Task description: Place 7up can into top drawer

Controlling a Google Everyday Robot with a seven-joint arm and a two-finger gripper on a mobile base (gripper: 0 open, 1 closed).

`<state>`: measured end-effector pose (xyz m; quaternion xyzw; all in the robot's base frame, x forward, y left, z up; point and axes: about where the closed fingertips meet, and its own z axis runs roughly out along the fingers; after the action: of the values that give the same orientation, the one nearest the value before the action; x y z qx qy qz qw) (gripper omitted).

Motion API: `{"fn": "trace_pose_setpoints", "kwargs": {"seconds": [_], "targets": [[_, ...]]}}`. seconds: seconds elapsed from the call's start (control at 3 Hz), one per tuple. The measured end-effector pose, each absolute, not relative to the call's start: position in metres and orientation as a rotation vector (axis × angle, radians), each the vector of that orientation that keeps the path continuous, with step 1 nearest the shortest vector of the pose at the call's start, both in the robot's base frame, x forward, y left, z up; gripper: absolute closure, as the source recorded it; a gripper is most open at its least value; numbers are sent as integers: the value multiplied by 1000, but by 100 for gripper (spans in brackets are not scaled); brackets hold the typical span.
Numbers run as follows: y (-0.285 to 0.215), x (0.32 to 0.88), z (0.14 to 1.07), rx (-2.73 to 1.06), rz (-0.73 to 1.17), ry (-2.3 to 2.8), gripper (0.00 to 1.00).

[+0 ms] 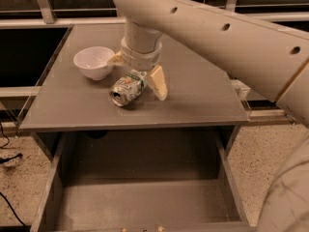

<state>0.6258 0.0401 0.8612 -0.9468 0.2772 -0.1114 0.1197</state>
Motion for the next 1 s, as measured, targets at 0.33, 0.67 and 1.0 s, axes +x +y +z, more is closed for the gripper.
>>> {"fn": "trace_pose_setpoints", "kwargs": {"seconds": [0.33,0.67,1.0], "targets": [[29,627,851,-2785,-304,860,0],[28,626,848,-2788,-285,860,0],[46,620,857,-2759,-237,792,0]]}}
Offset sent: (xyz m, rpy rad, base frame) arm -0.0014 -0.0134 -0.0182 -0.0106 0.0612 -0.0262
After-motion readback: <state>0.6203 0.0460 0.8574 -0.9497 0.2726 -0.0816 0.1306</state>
